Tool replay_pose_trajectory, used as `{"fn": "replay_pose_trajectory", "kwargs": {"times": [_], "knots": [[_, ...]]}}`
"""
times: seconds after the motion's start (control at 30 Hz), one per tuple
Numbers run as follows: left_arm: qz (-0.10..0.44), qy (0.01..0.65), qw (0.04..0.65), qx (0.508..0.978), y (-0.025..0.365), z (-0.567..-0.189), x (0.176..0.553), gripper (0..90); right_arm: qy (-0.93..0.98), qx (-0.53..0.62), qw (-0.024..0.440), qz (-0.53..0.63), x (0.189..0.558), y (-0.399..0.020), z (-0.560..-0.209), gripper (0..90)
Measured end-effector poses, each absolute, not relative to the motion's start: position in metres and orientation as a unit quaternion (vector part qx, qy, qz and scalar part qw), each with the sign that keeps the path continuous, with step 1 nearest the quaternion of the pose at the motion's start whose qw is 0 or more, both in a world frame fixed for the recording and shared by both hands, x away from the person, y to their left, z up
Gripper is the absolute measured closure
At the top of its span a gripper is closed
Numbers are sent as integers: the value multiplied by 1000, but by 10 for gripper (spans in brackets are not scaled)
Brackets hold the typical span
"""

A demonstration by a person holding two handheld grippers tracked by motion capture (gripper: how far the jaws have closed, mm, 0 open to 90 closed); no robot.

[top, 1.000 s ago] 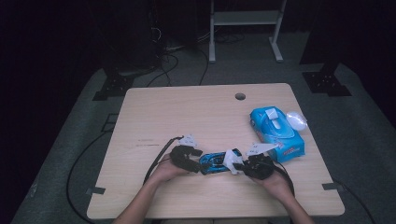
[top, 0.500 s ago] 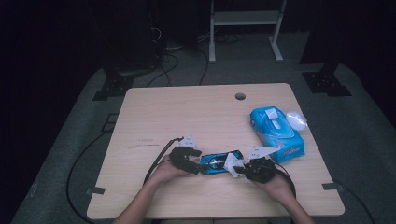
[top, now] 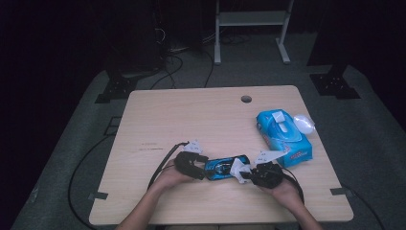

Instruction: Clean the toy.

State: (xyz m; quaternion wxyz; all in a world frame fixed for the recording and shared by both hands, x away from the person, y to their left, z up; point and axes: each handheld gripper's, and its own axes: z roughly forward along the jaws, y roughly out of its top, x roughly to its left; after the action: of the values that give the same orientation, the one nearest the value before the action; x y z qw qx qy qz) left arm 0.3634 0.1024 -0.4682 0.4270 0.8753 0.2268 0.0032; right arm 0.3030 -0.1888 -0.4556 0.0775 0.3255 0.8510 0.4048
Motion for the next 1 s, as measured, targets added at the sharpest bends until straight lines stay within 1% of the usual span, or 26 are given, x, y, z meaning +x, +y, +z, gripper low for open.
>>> {"fn": "replay_pose_trajectory", "kwargs": {"times": [0.17,0.27,0.43,0.63,0.87,1.0], "knots": [[-14,224,429,875,103,-469,363,343,850,326,72,408,302,-191,-457,841],[-12,210,434,876,102,-468,361,426,849,327,71,410,302,-192,-457,841],[-11,208,435,876,102,-468,359,433,849,327,69,409,301,-192,-457,840],[28,173,428,886,100,-464,351,449,850,327,66,407,299,-194,-457,840],[38,147,435,888,100,-462,347,484,852,331,67,399,298,-197,-457,840],[35,145,440,885,100,-461,346,502,852,333,66,399,298,-198,-458,840]]}}
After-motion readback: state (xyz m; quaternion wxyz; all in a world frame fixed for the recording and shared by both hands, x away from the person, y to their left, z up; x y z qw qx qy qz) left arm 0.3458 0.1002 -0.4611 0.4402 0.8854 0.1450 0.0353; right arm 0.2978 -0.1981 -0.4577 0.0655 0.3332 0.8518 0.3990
